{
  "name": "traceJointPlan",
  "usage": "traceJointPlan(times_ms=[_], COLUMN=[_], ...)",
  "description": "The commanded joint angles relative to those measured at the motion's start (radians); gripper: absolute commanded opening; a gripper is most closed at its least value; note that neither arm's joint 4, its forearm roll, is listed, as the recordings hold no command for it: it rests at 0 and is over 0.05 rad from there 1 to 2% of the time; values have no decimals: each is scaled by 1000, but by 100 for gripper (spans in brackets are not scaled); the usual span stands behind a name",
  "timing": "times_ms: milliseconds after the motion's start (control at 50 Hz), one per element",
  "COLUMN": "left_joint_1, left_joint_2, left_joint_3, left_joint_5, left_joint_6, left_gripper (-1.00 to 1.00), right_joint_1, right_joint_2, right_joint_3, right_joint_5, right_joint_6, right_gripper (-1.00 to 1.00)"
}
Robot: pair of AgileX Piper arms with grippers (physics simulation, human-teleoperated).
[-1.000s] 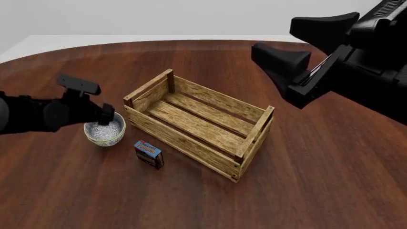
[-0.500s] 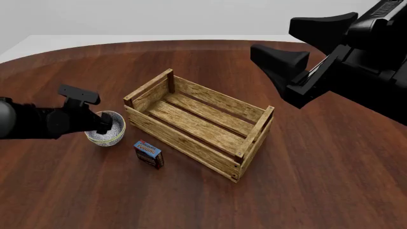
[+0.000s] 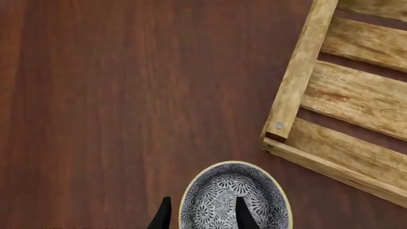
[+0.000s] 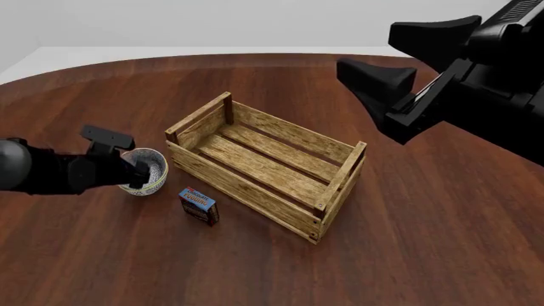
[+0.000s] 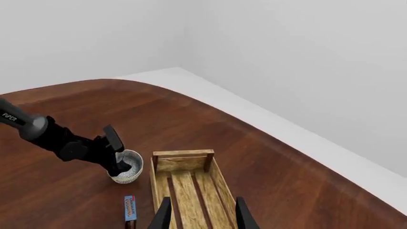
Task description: Stack the right bowl on the left bowl and place them in the tray.
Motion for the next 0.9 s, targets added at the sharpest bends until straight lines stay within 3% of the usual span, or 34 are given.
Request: traceJointPlan(times_ms=[20, 680, 700, 900], left_joint_1=[-5, -22, -28, -53], left_joint_2=[6, 105, 98, 56], left_joint_3=[0, -14, -11, 4], left_joint_5=[17, -15, -16, -16], left_joint_6=[35, 0, -6, -27], left_gripper=[100, 100, -100, -100], right_joint_1=[0, -4, -4, -5], right_joint_2=[3, 8, 7, 1], right_joint_3=[-1, -3, -3, -3], right_joint_5=[-1, -2, -2, 1], right_joint_6=[1, 1, 0, 0], right_gripper=[100, 100, 100, 100])
